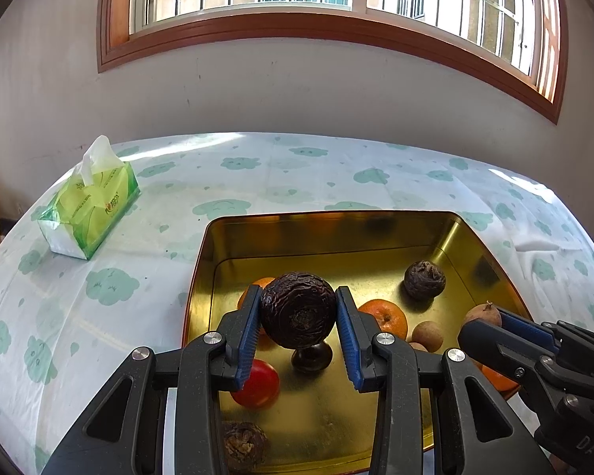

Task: Organize fruits
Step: 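Lower the dried fruit and brown fruit toward the tin floor with both grippers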

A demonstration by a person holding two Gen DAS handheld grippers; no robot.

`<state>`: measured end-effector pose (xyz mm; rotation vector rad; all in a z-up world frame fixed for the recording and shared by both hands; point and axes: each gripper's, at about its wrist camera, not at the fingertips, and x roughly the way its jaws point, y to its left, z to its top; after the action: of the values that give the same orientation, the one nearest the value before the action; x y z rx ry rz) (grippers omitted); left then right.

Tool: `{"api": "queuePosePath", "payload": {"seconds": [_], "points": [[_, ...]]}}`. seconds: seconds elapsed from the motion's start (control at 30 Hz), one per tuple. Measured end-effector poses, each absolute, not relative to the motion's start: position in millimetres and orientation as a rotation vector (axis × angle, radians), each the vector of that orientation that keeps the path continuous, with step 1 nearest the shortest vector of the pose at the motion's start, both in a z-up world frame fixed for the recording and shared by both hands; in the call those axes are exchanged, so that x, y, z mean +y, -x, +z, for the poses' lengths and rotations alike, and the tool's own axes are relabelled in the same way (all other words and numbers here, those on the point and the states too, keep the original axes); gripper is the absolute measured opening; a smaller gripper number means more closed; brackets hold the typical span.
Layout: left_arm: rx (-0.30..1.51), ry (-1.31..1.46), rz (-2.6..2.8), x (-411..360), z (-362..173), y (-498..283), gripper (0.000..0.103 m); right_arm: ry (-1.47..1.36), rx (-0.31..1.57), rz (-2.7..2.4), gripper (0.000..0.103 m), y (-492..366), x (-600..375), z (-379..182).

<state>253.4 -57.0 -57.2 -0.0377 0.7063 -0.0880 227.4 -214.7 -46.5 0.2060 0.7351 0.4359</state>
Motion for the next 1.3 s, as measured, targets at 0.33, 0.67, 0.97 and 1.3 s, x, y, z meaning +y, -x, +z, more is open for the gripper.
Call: {"api": "queuePosePath", "payload": {"seconds": [0.33, 0.67, 0.97, 1.3], "points": [[0.711, 0.042, -0.085, -53.6, -61.5, -260.5, 0.037, -0.206, 0.740, 0.435, 0.024, -233.1, -212.9, -48.4], [0.712, 0.043, -0.085, -51.8, -64.3, -267.4, 0.037, -0.207, 0.743, 0.433, 0.024, -237.8, -212.4, -50.6], [0.718, 0.049, -0.083, -49.2, -67.3, -270.0, 0.037, -0.214, 0.749, 0.430, 0.024, -246.3, -212.7, -56.0], [0.722, 0.053, -0.085, -47.9, -69.9, -271.6, 0.037, -0.216, 0.753, 0.430, 0.024, -249.0, -212.5, -60.1]]}}
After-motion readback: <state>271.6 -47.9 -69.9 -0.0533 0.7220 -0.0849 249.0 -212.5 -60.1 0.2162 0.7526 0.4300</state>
